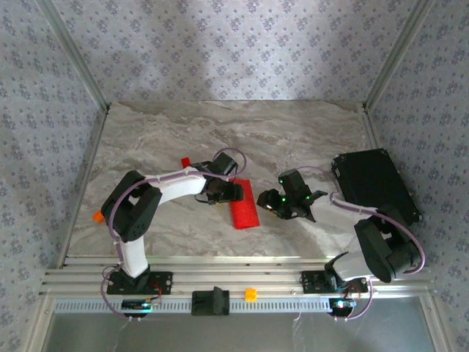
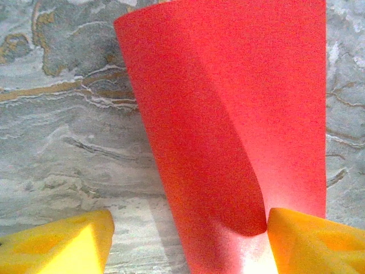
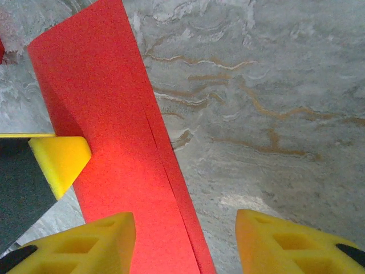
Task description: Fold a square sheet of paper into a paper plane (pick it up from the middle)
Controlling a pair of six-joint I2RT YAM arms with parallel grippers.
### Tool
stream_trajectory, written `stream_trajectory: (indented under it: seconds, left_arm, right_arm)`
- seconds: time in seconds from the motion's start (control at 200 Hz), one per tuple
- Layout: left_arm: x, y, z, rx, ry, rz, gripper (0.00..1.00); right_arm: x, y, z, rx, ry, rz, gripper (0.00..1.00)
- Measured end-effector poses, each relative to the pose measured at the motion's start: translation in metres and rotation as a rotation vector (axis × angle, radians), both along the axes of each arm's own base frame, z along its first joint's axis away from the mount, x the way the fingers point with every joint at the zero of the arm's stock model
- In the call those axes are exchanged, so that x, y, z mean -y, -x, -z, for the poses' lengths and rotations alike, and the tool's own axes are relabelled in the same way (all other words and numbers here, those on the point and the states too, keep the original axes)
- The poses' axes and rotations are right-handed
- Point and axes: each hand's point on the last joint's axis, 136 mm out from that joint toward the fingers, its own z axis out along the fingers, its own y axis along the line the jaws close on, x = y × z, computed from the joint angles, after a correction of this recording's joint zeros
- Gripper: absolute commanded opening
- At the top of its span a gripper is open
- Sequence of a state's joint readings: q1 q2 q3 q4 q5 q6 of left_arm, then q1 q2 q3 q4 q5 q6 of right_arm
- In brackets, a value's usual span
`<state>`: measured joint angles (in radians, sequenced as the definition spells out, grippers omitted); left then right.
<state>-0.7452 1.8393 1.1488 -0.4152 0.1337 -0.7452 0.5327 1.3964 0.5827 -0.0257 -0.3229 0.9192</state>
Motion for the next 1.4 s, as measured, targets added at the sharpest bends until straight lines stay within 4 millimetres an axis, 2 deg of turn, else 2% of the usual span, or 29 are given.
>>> stream_trajectory:
  seconds: [0.04, 0.28, 0.375, 0.5, 0.77, 0.934, 1.114, 1.404]
  left_arm:
    - [0.0, 0.0, 0.0, 0.0, 0.001, 0.0, 0.73]
    - [0.0, 0.001, 0.002, -0.006, 0.002, 0.015, 0.74]
    - [0.001, 0.001, 0.002, -0.007, 0.002, 0.021, 0.74]
    - [0.002, 0.0, 0.002, -0.016, -0.005, 0.023, 0.74]
    - [0.002, 0.0, 0.003, -0.023, -0.012, 0.023, 0.74]
    - [0.002, 0.0, 0.002, -0.024, -0.013, 0.023, 0.74]
    - [0.002, 0.0, 0.002, -0.024, -0.013, 0.023, 0.74]
    - [0.002, 0.001, 0.003, -0.024, -0.012, 0.032, 0.75]
  right_arm:
    - [-0.001, 0.0, 0.001, -0.002, -0.004, -0.004, 0.46]
    - [-0.014, -0.008, -0.003, 0.004, -0.034, -0.042, 0.21]
    - [-0.022, -0.015, -0.004, 0.001, -0.046, -0.065, 0.16]
    - [-0.033, -0.02, -0.003, -0.007, -0.051, -0.092, 0.13]
    - [-0.048, -0.022, 0.011, -0.053, -0.041, -0.135, 0.09]
    - [-0.047, -0.021, 0.015, -0.061, -0.035, -0.137, 0.08]
    - [-0.041, -0.013, 0.028, -0.089, -0.013, -0.131, 0.08]
    - [-0.044, -0.009, 0.028, -0.066, -0.017, -0.129, 0.07]
